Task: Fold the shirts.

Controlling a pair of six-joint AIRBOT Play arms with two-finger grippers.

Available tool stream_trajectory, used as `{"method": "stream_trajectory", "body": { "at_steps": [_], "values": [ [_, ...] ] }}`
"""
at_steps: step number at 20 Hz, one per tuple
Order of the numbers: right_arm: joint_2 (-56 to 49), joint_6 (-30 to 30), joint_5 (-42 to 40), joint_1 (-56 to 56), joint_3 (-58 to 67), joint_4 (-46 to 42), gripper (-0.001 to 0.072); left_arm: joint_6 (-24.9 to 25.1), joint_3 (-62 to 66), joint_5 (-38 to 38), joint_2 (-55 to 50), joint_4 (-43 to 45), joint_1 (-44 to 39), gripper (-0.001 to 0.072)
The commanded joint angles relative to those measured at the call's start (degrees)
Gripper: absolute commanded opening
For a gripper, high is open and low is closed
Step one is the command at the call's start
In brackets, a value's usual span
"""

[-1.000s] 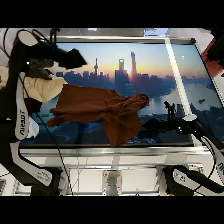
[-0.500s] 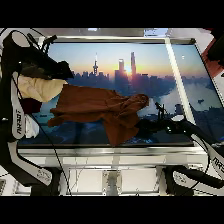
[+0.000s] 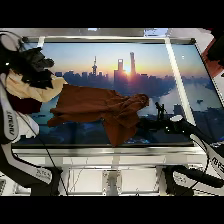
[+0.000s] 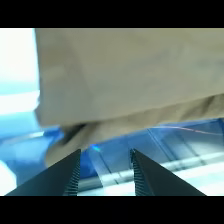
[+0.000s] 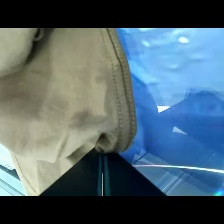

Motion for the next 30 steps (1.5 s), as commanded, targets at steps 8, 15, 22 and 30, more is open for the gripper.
{"method": "stream_trajectory", "body": {
  "at_steps": [8,15,22,30],
  "values": [
    [0.0,-0.4,-0.1,0.0,0.0,0.3,0.0034,0.6,-47.7,17.5,20.3,-16.7,28.3,0.0333],
    [0.0,-0.4,0.9,0.0,0.0,2.1,0.0034,0.6,-66.1,31.2,20.2,-30.1,28.8,0.0345],
    [0.0,-0.4,0.8,0.0,0.0,2.2,0.0034,0.6,-66.9,36.8,20.2,-28.2,24.6,0.0631],
    [0.0,-0.4,0.2,0.0,0.0,2.2,0.0034,-7.1,-66.9,44.0,20.2,-28.0,20.5,0.0488]
  ]
}}
